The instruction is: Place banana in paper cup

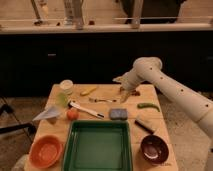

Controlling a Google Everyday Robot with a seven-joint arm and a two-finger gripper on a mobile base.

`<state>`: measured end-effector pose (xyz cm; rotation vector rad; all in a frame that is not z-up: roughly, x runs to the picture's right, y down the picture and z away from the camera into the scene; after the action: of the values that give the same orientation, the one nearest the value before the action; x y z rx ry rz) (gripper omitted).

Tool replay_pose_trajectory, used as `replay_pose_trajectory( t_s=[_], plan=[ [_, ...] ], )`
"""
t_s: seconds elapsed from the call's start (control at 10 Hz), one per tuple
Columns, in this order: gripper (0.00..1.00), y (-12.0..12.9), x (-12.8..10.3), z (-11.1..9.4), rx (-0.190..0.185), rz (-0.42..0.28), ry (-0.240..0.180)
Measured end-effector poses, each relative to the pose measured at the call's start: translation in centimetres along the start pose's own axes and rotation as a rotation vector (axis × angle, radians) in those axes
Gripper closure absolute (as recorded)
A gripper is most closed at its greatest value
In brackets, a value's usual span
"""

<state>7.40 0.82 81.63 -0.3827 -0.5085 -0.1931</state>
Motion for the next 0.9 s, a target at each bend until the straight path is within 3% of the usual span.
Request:
replay_pose_trajectory(
  t_s=[0.4, 0.9],
  plan=[
    [0.20, -1.7, -0.8, 2.1, -0.033, -0.041, -0.016],
    [0.20, -2.7, -1.9, 5.9, -0.047, -0.071, -0.012]
  ],
)
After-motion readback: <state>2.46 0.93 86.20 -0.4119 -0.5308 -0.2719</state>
